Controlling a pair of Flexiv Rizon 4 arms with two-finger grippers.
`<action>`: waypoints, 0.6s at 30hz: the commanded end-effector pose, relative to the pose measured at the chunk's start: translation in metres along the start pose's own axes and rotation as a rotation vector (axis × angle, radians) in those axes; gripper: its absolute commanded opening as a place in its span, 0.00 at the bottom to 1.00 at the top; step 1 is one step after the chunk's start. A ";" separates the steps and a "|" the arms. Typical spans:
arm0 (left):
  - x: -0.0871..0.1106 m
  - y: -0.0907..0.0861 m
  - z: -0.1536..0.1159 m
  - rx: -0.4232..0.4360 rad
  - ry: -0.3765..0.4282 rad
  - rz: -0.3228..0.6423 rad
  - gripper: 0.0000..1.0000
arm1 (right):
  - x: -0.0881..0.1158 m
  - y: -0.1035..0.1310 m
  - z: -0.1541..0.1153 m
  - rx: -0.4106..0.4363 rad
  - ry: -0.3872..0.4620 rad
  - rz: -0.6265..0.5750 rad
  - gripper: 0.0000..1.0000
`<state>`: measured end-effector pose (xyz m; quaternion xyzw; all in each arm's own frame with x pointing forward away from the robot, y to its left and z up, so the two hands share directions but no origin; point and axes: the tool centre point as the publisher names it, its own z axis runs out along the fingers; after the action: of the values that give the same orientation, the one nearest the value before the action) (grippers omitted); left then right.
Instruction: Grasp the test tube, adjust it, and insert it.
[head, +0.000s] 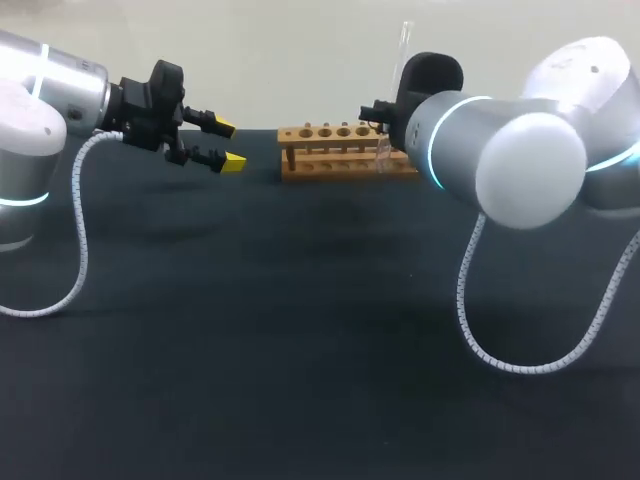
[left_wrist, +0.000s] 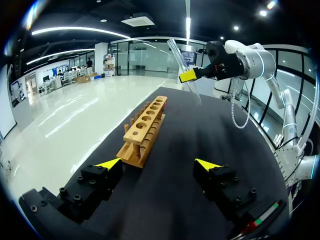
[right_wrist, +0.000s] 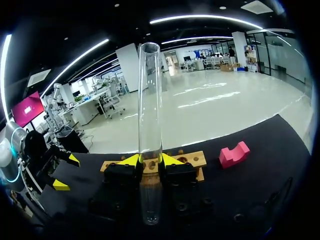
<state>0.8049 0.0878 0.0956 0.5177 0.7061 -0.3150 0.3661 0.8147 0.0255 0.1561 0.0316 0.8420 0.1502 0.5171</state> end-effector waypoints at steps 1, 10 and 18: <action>0.001 0.000 0.000 -0.002 -0.002 0.002 1.00 | -0.004 0.000 -0.004 0.000 -0.097 -0.012 0.00; 0.001 0.000 0.000 -0.002 -0.002 0.002 1.00 | -0.026 0.001 -0.008 -0.011 -0.296 -0.014 0.00; 0.001 0.000 0.000 -0.002 -0.002 0.002 1.00 | -0.039 0.001 -0.004 -0.024 -0.415 -0.022 0.00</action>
<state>0.8049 0.0877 0.0956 0.5178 0.7061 -0.3150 0.3661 0.8284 0.0198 0.1965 0.0507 0.7556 0.1337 0.6392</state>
